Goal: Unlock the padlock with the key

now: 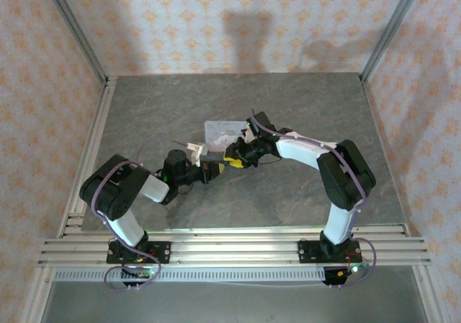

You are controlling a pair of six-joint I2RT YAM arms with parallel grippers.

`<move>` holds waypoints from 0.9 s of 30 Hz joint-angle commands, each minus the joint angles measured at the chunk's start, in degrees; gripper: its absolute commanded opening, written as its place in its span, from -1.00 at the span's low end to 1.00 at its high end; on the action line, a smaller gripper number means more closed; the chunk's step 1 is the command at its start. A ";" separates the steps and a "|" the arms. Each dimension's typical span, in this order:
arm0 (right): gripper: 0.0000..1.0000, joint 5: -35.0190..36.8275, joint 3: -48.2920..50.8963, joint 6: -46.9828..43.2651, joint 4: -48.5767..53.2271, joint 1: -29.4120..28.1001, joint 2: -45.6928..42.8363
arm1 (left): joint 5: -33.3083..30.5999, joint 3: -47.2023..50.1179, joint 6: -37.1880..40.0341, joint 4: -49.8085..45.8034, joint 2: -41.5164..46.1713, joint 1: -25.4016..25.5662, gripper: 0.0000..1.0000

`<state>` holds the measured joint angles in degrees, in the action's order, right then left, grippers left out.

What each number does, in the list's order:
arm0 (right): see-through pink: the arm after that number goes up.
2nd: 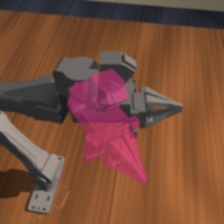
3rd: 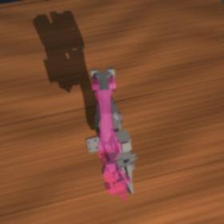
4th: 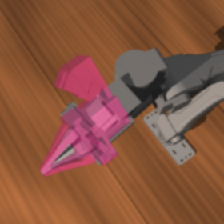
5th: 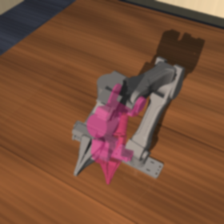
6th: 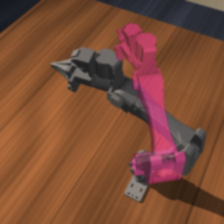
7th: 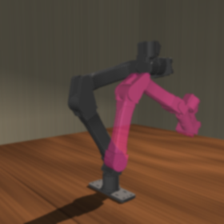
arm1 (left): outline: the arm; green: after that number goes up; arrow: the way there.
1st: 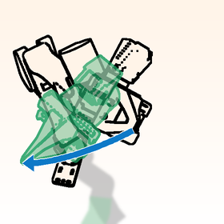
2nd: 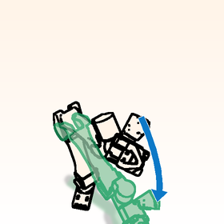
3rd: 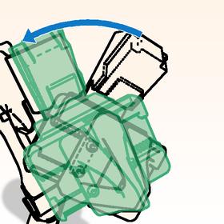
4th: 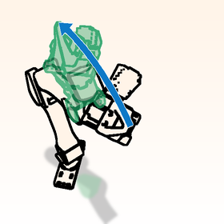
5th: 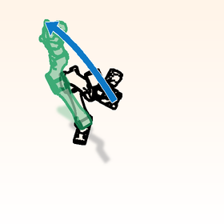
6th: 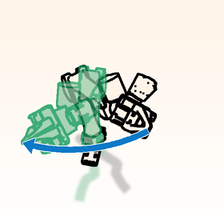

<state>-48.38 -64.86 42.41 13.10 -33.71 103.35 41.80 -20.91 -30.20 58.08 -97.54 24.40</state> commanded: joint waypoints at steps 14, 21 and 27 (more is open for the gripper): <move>0.03 18.56 6.62 7.26 -5.24 -4.69 -5.80 | -5.54 1.57 0.37 4.64 -2.66 1.16 -1.00; 0.04 26.16 11.07 12.42 -12.31 -8.30 -7.46 | -6.72 1.97 -2.43 4.53 -2.26 2.13 -1.00; 0.04 27.75 15.03 17.35 -21.03 -9.35 -6.42 | -7.08 1.83 -4.33 3.82 -1.19 2.48 -1.00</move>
<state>-23.73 -51.37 55.92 -1.85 -42.50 97.56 36.49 -19.40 -33.17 60.53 -99.79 26.28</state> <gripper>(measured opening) 0.519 0.047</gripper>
